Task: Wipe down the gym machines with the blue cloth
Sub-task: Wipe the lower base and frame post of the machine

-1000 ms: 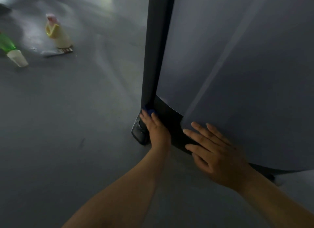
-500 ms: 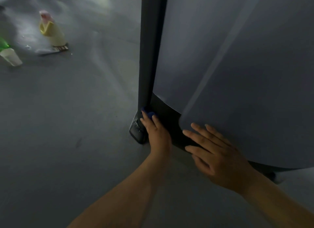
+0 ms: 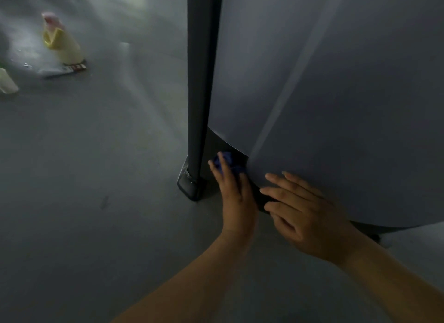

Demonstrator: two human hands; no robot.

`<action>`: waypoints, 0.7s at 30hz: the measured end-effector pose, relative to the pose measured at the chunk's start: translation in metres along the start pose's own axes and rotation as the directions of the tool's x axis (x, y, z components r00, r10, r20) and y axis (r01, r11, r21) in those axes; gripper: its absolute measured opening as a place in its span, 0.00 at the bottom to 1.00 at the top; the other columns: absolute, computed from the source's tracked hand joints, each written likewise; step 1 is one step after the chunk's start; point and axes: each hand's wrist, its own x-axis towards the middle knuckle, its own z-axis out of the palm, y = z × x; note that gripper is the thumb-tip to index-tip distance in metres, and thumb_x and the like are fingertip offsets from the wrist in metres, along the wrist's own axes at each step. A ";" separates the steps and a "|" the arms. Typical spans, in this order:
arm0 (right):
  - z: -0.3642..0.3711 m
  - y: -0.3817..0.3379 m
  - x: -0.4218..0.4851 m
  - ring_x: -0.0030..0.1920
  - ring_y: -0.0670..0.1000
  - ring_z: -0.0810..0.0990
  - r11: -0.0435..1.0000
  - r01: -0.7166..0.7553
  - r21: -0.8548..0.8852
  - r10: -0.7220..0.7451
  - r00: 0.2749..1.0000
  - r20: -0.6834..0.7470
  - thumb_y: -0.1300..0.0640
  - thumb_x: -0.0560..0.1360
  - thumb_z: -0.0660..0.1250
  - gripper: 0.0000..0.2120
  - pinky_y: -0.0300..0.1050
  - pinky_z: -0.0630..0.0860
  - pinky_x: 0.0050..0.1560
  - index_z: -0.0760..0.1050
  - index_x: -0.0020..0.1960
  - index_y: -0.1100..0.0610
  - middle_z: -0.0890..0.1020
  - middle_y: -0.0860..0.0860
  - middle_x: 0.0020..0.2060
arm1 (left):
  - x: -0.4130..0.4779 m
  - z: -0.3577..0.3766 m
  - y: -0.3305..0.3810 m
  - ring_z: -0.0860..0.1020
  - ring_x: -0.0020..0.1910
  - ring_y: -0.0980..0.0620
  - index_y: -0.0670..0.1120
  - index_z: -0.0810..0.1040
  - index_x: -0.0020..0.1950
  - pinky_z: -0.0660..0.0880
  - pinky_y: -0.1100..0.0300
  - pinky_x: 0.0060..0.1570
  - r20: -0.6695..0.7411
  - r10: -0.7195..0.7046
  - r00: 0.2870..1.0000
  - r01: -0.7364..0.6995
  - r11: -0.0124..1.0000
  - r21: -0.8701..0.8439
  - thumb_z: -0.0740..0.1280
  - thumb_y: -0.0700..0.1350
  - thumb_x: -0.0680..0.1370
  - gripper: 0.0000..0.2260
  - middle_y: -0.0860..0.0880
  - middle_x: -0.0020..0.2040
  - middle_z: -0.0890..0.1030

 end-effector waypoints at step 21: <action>-0.020 0.017 -0.034 0.83 0.54 0.66 0.948 -0.077 -0.308 0.050 0.994 -0.093 0.57 0.81 0.71 0.09 0.66 0.56 0.83 0.86 0.60 0.52 0.69 0.50 0.83 | -0.012 0.043 0.000 0.70 0.80 0.44 0.75 0.41 0.84 0.67 0.43 0.80 -0.101 -0.655 0.749 0.586 0.726 -0.360 0.53 0.58 0.90 0.28 0.54 0.84 0.65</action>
